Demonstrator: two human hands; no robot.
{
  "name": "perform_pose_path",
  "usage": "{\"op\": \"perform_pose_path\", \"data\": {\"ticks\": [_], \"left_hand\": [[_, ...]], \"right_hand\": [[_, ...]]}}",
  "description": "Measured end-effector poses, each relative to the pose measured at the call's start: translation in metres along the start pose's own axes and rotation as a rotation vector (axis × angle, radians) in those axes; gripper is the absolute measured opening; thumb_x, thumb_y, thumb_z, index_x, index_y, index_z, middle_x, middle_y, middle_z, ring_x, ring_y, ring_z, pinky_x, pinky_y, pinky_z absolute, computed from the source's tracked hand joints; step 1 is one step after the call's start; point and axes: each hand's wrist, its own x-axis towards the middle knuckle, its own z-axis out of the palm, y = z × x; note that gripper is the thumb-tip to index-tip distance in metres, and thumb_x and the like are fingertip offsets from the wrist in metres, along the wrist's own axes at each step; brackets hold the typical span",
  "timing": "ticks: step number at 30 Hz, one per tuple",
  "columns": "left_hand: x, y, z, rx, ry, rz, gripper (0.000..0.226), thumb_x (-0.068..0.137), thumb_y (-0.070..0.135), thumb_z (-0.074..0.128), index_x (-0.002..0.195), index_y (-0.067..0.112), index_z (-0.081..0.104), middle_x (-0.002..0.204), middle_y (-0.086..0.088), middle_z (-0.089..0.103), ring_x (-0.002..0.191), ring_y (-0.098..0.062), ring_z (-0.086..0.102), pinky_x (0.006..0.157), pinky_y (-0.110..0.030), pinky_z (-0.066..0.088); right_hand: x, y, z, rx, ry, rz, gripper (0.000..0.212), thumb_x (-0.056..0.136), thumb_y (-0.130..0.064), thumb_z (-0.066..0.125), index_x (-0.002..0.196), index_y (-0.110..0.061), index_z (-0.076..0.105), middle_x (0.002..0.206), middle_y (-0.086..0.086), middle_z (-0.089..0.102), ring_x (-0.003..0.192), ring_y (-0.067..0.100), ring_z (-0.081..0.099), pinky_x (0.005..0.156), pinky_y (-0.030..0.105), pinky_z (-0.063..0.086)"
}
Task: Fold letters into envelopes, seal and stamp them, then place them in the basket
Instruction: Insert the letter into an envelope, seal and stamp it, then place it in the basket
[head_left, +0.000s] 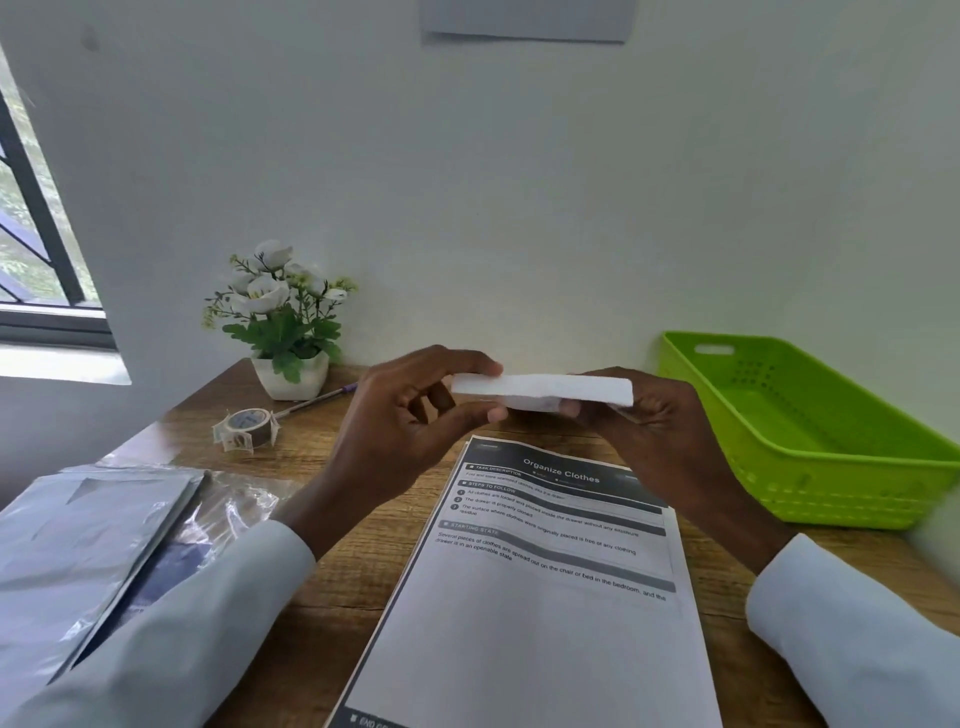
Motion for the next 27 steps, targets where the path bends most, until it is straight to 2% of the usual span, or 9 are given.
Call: {"op": "perform_pose_path", "data": {"ticks": [2,6,8,11,14,16,19,23,27], "left_hand": [[-0.003,-0.003,0.004,-0.025,0.002,-0.046,0.021,0.08,0.023,0.079,0.099,0.021,0.07,0.09,0.02,0.069,0.055,-0.007,0.052,0.049,-0.009,0.035],[-0.003,0.0,0.007,0.012,0.04,-0.044,0.02,0.081,0.018,0.078,0.098,0.025,0.07,0.088,0.022,0.068,0.059,-0.007,0.058,0.05,-0.009,0.037],[-0.003,0.003,0.008,0.062,0.053,-0.001,0.016,0.083,0.019,0.077,0.096,0.026,0.072,0.091,0.012,0.069,0.065,-0.011,0.061,0.05,-0.019,0.043],[-0.002,0.007,0.009,0.137,0.111,-0.001,0.01,0.084,0.025,0.075,0.094,0.027,0.076,0.095,0.011,0.064,0.064,-0.012,0.059,0.047,-0.033,0.045],[0.002,0.016,0.005,0.268,0.157,0.054,0.01,0.086,0.029,0.073,0.093,0.024,0.078,0.101,0.011,0.063,0.065,-0.01,0.056,0.048,-0.039,0.045],[0.007,0.025,0.002,0.397,0.187,0.142,0.012,0.087,0.029,0.071,0.092,0.021,0.078,0.095,0.006,0.067,0.069,-0.015,0.055,0.048,-0.04,0.044],[0.012,0.036,0.0,0.545,0.202,0.287,0.011,0.087,0.022,0.072,0.091,0.015,0.079,0.088,-0.001,0.071,0.073,-0.02,0.054,0.05,-0.035,0.042],[0.011,0.037,-0.003,0.588,0.147,0.353,0.011,0.087,0.02,0.072,0.092,0.012,0.078,0.087,-0.001,0.072,0.074,-0.02,0.054,0.052,-0.032,0.041],[0.011,0.033,-0.004,0.53,0.11,0.342,0.009,0.085,0.018,0.073,0.089,0.013,0.078,0.085,0.0,0.072,0.073,-0.018,0.055,0.053,-0.037,0.045]], "right_hand": [[-0.001,-0.001,0.003,0.065,-0.017,0.043,0.018,0.083,-0.026,0.072,0.1,-0.031,0.075,0.097,-0.01,0.077,0.093,0.01,0.072,0.083,0.029,0.055],[-0.002,-0.008,0.006,0.168,-0.073,0.079,0.028,0.087,-0.022,0.063,0.113,-0.017,0.072,0.106,-0.017,0.075,0.102,0.003,0.069,0.087,0.014,0.049],[-0.002,-0.011,0.007,0.124,-0.058,0.076,0.028,0.086,-0.024,0.065,0.11,-0.012,0.074,0.104,-0.006,0.076,0.097,0.007,0.07,0.083,0.015,0.05],[0.002,-0.02,0.006,0.033,0.131,0.013,0.029,0.079,-0.023,0.079,0.106,-0.015,0.074,0.103,-0.002,0.073,0.094,0.009,0.068,0.081,0.025,0.053],[0.007,-0.033,-0.001,-0.355,0.266,-0.297,0.044,0.078,-0.013,0.084,0.118,-0.011,0.068,0.119,-0.001,0.06,0.111,0.016,0.061,0.091,0.031,0.052],[0.01,-0.045,-0.003,-0.592,0.276,-0.524,0.03,0.084,-0.013,0.08,0.113,-0.01,0.073,0.115,0.006,0.063,0.112,0.023,0.058,0.093,0.032,0.049],[0.012,-0.054,0.003,-0.714,0.221,-0.691,0.013,0.092,-0.015,0.071,0.101,-0.01,0.078,0.102,0.007,0.073,0.11,0.031,0.058,0.096,0.044,0.048],[0.014,-0.05,0.003,-0.672,0.142,-0.654,0.011,0.088,-0.009,0.073,0.098,-0.011,0.079,0.091,0.001,0.075,0.108,0.029,0.06,0.1,0.049,0.044],[0.014,-0.049,0.002,-0.508,0.11,-0.504,0.009,0.085,-0.012,0.075,0.092,-0.013,0.08,0.086,-0.004,0.075,0.107,0.026,0.058,0.092,0.032,0.045]]}}
